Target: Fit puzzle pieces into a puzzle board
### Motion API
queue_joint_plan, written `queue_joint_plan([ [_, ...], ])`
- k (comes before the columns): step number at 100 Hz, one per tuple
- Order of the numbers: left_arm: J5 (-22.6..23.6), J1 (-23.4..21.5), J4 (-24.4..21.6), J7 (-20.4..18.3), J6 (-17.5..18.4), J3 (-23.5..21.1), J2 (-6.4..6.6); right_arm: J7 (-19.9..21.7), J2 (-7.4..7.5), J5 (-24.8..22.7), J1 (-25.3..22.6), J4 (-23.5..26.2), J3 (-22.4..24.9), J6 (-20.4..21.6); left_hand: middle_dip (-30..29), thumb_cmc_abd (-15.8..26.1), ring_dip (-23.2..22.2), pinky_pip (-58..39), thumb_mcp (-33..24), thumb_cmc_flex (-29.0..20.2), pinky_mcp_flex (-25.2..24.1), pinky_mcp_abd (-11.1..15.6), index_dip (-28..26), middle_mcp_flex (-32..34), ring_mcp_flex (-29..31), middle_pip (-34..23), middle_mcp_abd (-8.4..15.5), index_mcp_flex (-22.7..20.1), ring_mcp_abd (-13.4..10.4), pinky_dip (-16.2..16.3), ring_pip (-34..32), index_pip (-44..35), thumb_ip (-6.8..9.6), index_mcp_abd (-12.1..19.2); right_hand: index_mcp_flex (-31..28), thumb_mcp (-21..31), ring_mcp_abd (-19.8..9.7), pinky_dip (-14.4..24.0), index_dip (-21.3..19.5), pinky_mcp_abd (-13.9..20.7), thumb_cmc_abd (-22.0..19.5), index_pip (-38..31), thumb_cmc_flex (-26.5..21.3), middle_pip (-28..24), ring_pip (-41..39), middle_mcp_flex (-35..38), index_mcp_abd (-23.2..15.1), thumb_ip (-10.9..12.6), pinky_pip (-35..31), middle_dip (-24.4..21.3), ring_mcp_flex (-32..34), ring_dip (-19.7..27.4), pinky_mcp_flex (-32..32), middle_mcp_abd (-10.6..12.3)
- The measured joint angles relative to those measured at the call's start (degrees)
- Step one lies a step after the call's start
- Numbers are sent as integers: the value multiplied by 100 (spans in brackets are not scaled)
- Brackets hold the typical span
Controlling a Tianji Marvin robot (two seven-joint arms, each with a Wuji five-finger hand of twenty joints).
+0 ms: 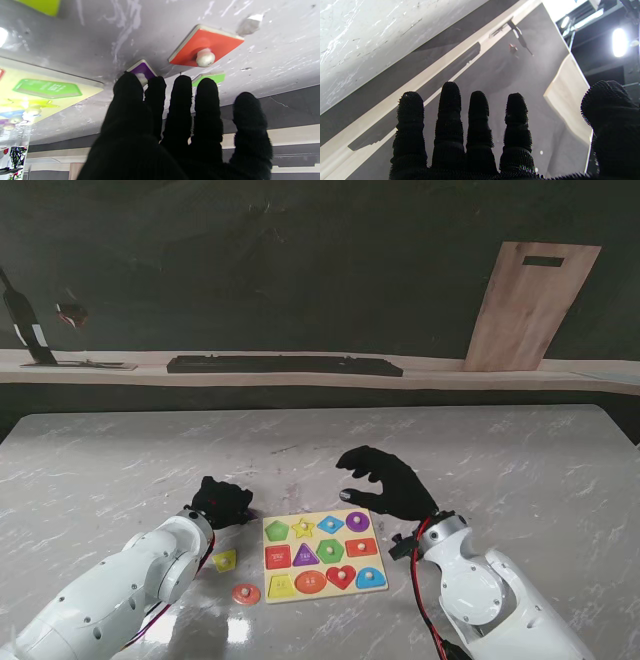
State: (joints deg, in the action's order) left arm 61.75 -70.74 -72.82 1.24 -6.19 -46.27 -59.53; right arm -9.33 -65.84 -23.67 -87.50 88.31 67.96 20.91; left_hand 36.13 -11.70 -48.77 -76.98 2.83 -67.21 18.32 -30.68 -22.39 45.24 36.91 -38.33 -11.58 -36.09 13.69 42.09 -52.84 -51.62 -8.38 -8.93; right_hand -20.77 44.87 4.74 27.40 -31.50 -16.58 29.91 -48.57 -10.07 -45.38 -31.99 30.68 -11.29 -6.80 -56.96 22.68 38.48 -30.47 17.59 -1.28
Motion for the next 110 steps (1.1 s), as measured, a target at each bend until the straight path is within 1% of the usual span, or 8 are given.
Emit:
queue_joint_plan([
  [21,-14,35,17,2,-22,50,-3,0,0,-4,1,0,0,0,-35,6,0,0,23,-88,16,0,1,82,11,17,0,-62,0,0,0,-45,0,-12,0,0,0,0,0,0,0,0,0,-2,0,0,0,0,-6,1,0,0,0,0],
  [46,-82,132,89,64,-40,187,-15,-1,0,-4,-1,0,3,-2,463,-198,2,0,-92,-154,158,0,1,359,126,36,0,-175,0,0,-21,-302,53,-26,0,0,0,0,0,-1,0,0,0,-56,-2,0,0,0,-6,2,0,-1,0,0],
  [48,-89,139,96,69,-41,197,-17,-1,0,-4,-1,0,4,-2,545,-305,3,0,-435,-65,160,0,2,405,154,36,0,-175,0,0,-45,-319,53,-29,0,0,0,0,0,-1,0,0,0,-56,-2,0,0,0,-7,2,0,-1,0,0],
  [50,-96,147,103,72,-42,209,-19,-1,0,-4,-1,0,4,-2,603,-557,3,-2,-1317,308,184,0,2,445,172,36,-6,-175,0,0,-78,-323,40,-70,0,0,0,0,0,-1,0,0,0,-57,-2,0,0,0,-7,2,0,-1,0,0],
  [54,-106,160,111,72,-42,230,-22,0,-1,-4,-1,1,5,-2,643,-859,3,-22,-2373,753,229,0,2,505,179,36,-45,-175,0,0,-85,-360,33,-156,0,0,0,0,0,-1,0,0,0,-57,-2,0,0,0,-7,2,0,-1,0,0],
  [59,-115,168,114,67,-44,245,-26,0,-1,-4,-2,2,5,-3,689,-1032,5,-56,-2910,955,290,0,2,569,294,32,-79,-175,0,0,-141,-378,33,-223,0,0,0,0,0,-1,0,0,0,-57,-2,0,0,0,-7,2,0,-1,0,0],
  [90,-150,158,108,61,-113,251,-48,-9,-1,-4,-6,3,11,-5,905,-1524,9,-245,-4031,1254,595,1,74,870,622,-110,-207,-228,17,0,-346,-452,30,-406,0,0,0,0,0,-41,0,0,0,-57,-2,0,0,0,-8,2,0,-3,1,0],
  [110,-127,76,204,479,-76,168,-83,-16,-3,1,-15,9,18,-5,965,-1617,9,-397,-4219,1314,804,1,140,996,823,-323,-208,-344,17,21,-478,-473,30,-425,0,0,0,0,0,-41,0,0,0,-57,-2,0,0,0,-9,2,0,-4,1,0],
])
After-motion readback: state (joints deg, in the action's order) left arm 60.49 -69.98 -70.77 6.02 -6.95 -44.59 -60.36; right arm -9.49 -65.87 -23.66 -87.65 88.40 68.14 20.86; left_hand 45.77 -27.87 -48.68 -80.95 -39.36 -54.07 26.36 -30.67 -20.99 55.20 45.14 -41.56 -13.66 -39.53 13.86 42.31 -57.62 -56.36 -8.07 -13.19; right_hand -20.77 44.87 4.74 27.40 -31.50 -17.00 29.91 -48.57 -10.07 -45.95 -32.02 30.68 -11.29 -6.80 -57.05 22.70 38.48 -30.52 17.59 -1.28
